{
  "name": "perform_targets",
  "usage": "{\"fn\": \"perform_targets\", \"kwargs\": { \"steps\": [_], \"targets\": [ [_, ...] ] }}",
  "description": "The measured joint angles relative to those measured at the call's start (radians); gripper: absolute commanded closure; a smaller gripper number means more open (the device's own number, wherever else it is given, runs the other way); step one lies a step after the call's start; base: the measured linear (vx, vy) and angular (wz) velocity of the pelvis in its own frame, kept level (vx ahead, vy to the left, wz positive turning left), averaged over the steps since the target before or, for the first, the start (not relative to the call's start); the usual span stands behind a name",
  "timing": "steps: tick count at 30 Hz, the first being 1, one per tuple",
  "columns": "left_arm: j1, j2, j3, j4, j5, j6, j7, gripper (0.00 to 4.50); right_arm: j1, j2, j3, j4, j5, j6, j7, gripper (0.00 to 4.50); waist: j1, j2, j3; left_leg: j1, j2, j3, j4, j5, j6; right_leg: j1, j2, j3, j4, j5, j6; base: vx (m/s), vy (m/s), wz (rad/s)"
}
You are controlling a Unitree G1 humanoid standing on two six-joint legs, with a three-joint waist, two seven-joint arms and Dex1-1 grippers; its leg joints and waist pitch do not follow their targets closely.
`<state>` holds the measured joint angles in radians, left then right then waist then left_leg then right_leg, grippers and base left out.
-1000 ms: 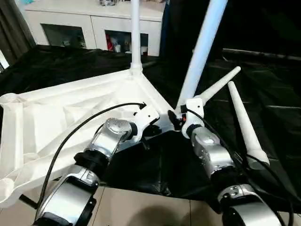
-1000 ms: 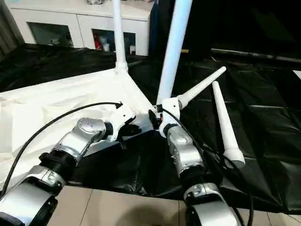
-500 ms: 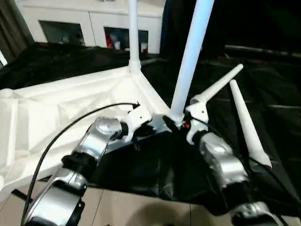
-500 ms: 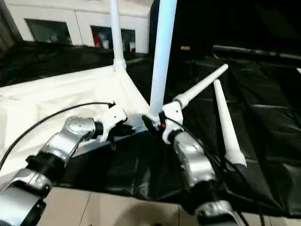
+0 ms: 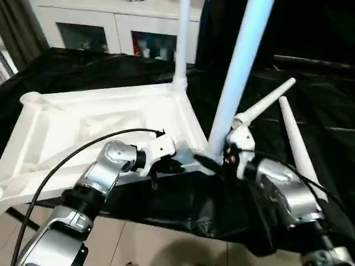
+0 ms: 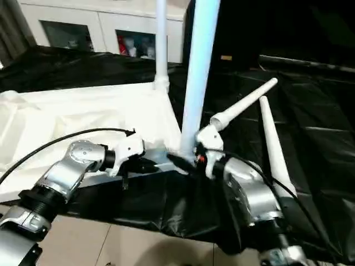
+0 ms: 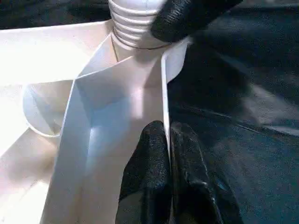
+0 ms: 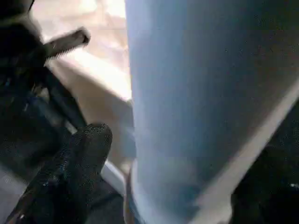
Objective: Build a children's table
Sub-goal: Rotate leg to tighten
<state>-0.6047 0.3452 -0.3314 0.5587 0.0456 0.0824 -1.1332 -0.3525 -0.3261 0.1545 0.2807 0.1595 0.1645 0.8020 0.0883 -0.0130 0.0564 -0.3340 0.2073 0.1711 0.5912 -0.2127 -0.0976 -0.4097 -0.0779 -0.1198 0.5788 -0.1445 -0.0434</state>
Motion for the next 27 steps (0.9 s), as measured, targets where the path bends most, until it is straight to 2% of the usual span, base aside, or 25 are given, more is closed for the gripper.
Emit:
{"fn": "perform_targets", "kwargs": {
  "steps": [3, 10, 11, 14, 16, 19, 22, 27],
  "targets": [
    [0.007, 0.012, 0.0, -0.016, -0.011, 0.0, -0.03, 4.5, 0.004, -0.024, 0.019, 0.0, -0.014, -0.005, 0.037, 0.57, 0.002, 0.0, 0.0, 0.0, 0.0, 0.0, 0.0, 0.0, 0.0, 0.0, 0.0, 0.0, 0.0, 0.0, 0.0, 0.0, 0.0, 0.0],
    [0.008, 0.017, 0.0, -0.019, -0.012, 0.0, -0.047, 4.5, 0.007, -0.029, 0.021, 0.005, -0.009, -0.015, 0.058, 0.57, 0.002, 0.0, 0.0, 0.0, 0.0, 0.0, 0.0, 0.0, 0.0, 0.0, 0.0, 0.0, 0.0, 0.0, 0.0, 0.0, 0.0, 0.0],
    [0.008, 0.018, 0.0, -0.02, -0.012, 0.0, -0.049, 4.5, 0.007, -0.029, 0.021, 0.007, -0.01, -0.015, 0.058, 0.84, 0.002, 0.0, 0.0, 0.0, 0.0, 0.0, 0.0, 0.0, 0.0, 0.0, 0.0, 0.0, 0.0, 0.0, 0.0, 0.0, 0.0, 0.0],
    [0.008, 0.021, 0.0, -0.023, -0.013, 0.0, -0.054, 4.5, 0.004, -0.032, 0.021, 0.019, -0.014, -0.022, 0.057, 0.97, 0.002, 0.0, 0.0, 0.0, 0.0, 0.0, 0.0, 0.0, 0.0, 0.0, 0.0, 0.0, 0.0, 0.0, 0.0, 0.0, 0.0, 0.0],
    [0.008, 0.023, 0.0, -0.023, -0.013, 0.0, -0.058, 4.5, 0.004, -0.033, 0.021, 0.03, -0.015, -0.026, 0.058, 1.26, 0.002, 0.0, 0.0, -0.001, 0.0, 0.0, 0.0, 0.0, 0.0, 0.0, 0.0, 0.0, 0.0, 0.0, 0.0, 0.0, 0.0, 0.0],
    [0.008, 0.025, 0.0, -0.023, -0.013, 0.0, -0.06, 4.5, 0.004, -0.032, 0.022, 0.044, -0.015, -0.027, 0.059, 1.37, 0.001, 0.0, 0.0, -0.001, 0.0, 0.0, 0.0, 0.0, 0.0, 0.0, 0.0, 0.0, 0.0, 0.0, 0.0, 0.0, 0.0, 0.0],
    [0.009, 0.025, 0.001, -0.024, -0.013, 0.0, -0.06, 4.5, 0.004, -0.032, 0.022, 0.048, -0.016, -0.036, 0.059, 1.65, 0.001, 0.0, 0.0, -0.001, 0.0, 0.0, 0.0, 0.0, 0.0, 0.0, 0.0, 0.0, 0.0, 0.0, 0.0, 0.0, 0.0, 0.0],
    [0.012, 0.028, 0.001, -0.023, -0.013, 0.0, -0.057, 4.5, 0.004, -0.016, 0.017, 0.072, -0.013, -0.051, 0.052, 1.74, -0.001, 0.0, 0.0, 0.0, 0.0, 0.0, 0.0, 0.0, 0.0, 0.0, 0.0, 0.0, 0.0, 0.0, 0.0, 0.0, 0.0, 0.0]
  ]
}}
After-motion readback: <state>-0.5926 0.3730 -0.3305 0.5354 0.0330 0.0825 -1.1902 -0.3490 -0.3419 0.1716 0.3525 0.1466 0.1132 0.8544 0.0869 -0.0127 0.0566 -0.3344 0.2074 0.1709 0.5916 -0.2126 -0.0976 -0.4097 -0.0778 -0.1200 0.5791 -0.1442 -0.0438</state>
